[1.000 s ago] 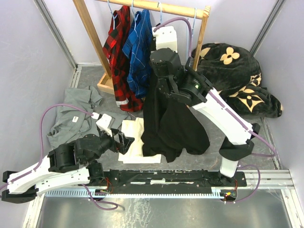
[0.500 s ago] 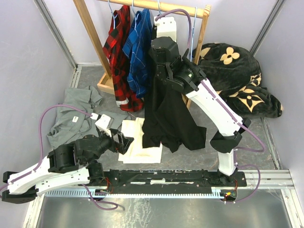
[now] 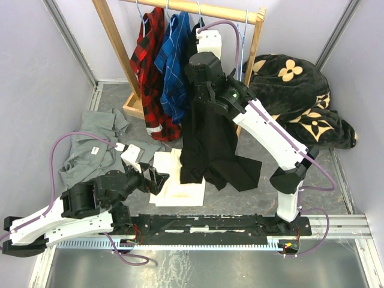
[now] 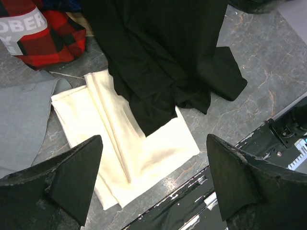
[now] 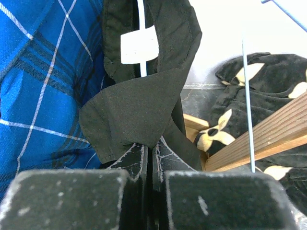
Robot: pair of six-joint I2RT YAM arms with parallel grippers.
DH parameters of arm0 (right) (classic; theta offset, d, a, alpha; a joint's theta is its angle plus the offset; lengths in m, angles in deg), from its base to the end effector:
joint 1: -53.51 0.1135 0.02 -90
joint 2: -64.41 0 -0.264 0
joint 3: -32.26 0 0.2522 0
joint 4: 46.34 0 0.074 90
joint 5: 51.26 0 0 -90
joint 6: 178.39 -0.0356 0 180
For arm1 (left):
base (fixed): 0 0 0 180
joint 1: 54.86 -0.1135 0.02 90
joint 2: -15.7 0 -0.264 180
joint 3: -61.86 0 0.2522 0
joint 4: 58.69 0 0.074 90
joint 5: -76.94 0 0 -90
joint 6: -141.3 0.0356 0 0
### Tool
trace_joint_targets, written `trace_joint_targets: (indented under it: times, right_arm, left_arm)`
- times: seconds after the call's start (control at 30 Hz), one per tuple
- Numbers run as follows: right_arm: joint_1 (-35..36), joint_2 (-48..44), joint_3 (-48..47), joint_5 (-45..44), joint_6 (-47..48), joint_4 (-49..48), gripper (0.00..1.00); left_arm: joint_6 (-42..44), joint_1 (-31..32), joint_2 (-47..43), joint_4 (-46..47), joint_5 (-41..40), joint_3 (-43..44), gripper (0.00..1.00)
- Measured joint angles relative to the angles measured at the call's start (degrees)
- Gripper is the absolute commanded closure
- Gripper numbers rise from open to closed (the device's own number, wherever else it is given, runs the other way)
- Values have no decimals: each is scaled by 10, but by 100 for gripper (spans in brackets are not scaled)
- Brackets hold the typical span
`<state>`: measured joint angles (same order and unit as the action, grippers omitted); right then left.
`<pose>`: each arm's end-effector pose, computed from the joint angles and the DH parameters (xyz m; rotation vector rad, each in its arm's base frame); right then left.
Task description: Place the shirt on the hanger
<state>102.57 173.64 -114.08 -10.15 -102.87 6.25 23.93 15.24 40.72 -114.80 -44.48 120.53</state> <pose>0.2836 0.2861 0.4889 0.0544 1.7464 0.0232 0.0471 -0.0757 0.3250 0.3626 1.9164 -0.6079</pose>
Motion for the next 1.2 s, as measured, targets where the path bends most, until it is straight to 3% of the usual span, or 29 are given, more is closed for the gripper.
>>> trace_joint_targets:
  times: [0.13, 0.2, 0.23, 0.3, 0.6, 0.9, 1.2]
  right_arm:
    - [-4, -19, 29, 22, -11, -13, 56]
    - [-5, -30, 43, 40, -15, -6, 45]
    - [-5, -35, 49, 52, -12, -4, 30]
    - [-5, -47, 59, 82, -7, -2, 18]
    - [31, -182, 137, 214, 55, 22, 2]
    - [56, -485, 420, 299, 43, 6, 1]
    - [56, -680, 617, 303, -26, 39, 1]
  left_arm:
    - [0, 0, 1, 0, 0, -1, 6]
    - [0, 0, 1, 0, 0, -1, 5]
    - [0, 0, 1, 0, 0, -1, 5]
    - [0, 0, 1, 0, 0, -1, 5]
    - [-16, 0, 39, -23, -16, 20, 3]
    - [-62, 0, 156, -53, -15, 50, 1]
    - [-130, 0, 244, -74, -32, 52, 1]
